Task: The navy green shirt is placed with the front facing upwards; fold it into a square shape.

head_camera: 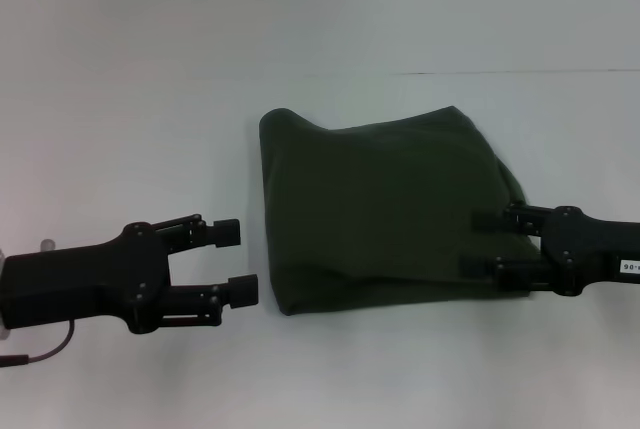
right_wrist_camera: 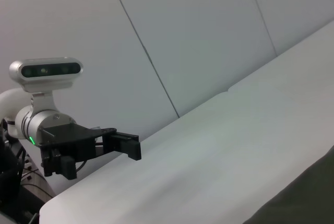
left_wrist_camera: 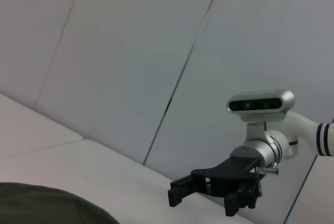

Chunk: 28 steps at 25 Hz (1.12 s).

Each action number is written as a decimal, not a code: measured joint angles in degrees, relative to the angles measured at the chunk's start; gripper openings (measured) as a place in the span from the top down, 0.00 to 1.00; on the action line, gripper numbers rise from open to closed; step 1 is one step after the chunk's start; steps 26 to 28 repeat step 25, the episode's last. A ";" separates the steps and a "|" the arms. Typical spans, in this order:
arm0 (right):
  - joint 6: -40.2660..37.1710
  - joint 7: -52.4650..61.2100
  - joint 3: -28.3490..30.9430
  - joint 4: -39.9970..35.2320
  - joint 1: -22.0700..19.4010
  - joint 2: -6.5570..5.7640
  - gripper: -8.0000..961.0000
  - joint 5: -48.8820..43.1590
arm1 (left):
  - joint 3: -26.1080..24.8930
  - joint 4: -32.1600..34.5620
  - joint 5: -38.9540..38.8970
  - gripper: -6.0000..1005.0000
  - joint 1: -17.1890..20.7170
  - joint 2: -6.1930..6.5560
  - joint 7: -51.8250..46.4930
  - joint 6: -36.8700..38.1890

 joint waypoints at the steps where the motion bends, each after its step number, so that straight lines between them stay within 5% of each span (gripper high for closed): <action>1: 0.00 0.01 -0.09 0.02 0.00 0.00 0.04 0.00 | 0.03 0.00 0.00 0.11 0.00 0.00 0.00 -0.06; 28: 0.04 0.03 -0.30 0.27 0.09 0.05 0.04 -0.01 | 0.14 -0.09 0.60 0.11 -0.15 0.00 0.00 -0.32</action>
